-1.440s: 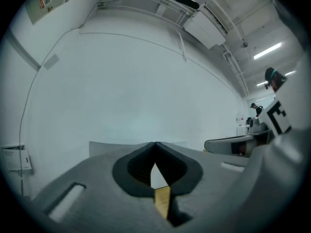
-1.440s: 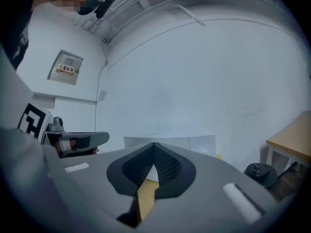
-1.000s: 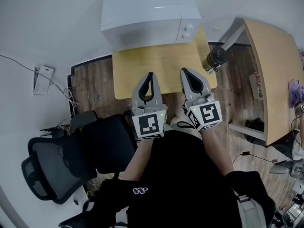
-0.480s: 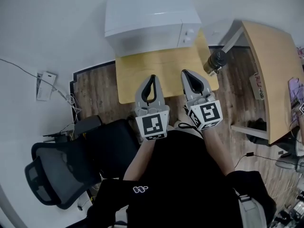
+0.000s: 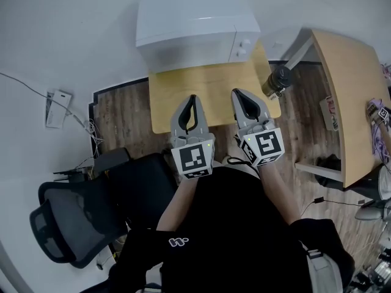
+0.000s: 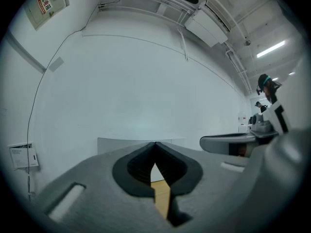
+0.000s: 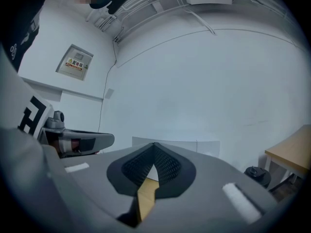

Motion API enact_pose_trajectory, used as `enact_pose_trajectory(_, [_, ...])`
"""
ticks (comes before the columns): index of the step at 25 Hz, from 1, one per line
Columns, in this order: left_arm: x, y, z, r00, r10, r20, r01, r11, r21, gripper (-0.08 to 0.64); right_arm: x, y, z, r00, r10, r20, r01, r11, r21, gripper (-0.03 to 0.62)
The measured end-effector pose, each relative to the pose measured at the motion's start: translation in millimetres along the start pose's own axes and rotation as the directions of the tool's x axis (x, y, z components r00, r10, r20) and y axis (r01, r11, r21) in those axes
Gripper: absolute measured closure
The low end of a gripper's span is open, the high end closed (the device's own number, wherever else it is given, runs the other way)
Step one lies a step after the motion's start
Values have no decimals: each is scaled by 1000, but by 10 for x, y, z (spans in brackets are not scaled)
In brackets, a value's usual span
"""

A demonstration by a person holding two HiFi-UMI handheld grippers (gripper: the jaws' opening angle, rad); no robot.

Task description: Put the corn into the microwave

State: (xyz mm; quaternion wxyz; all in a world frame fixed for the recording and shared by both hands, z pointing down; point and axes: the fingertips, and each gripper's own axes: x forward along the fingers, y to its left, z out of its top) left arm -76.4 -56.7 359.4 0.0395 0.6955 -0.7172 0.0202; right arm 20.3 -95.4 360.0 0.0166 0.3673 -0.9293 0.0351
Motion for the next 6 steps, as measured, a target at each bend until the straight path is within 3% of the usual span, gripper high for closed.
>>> enact_pose_trajectory(6, [58,21,34,1000,0,3,0,1000,-1,558,55,-15,14,1000,3,2,-3,1000,0,586])
